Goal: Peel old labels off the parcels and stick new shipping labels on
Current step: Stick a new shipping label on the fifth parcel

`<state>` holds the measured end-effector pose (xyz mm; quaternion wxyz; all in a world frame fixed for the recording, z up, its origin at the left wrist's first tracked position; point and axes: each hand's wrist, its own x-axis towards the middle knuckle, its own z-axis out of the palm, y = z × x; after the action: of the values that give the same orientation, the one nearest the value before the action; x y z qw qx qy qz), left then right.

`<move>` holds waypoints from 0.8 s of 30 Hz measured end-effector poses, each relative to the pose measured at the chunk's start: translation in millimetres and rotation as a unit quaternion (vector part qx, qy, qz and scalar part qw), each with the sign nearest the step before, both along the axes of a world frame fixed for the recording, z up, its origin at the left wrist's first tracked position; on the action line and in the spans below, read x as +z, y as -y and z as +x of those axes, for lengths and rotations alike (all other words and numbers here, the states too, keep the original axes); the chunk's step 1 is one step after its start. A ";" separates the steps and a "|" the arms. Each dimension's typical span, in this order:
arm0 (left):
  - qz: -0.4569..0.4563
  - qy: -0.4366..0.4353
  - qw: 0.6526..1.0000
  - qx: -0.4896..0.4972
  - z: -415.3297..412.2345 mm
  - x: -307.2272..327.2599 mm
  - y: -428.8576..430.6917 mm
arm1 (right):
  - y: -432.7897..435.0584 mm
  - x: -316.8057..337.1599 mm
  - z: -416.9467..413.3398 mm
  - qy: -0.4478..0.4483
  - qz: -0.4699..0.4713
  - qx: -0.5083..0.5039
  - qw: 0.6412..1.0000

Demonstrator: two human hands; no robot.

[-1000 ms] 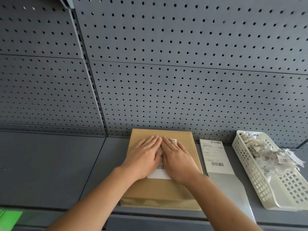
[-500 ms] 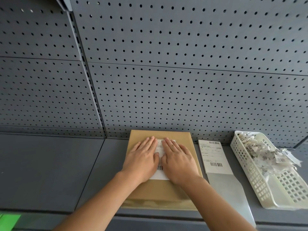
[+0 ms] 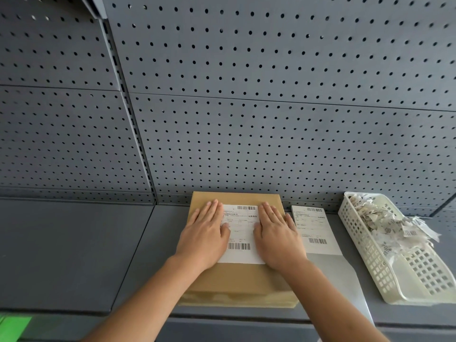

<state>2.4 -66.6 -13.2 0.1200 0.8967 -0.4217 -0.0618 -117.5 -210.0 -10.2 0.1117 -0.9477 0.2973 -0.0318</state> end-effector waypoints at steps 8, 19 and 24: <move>-0.037 0.009 0.997 -0.072 -25.3 7.6 -21.3 | -34.4 1.4 -17.5 0.044 -0.004 0.115 0.992; 0.004 0.045 0.997 -0.065 -34.3 -1.1 -25.2 | -47.7 -8.0 -16.6 0.009 -0.029 0.127 0.991; 0.005 0.044 0.999 -0.030 -37.1 1.4 -24.8 | -38.0 -6.8 -25.6 -0.009 -0.031 0.063 0.998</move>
<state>-34.8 -41.8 -11.8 0.0954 0.8861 -0.4527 -0.0278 -143.1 -172.1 -17.0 0.0817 -0.9678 0.2369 -0.0252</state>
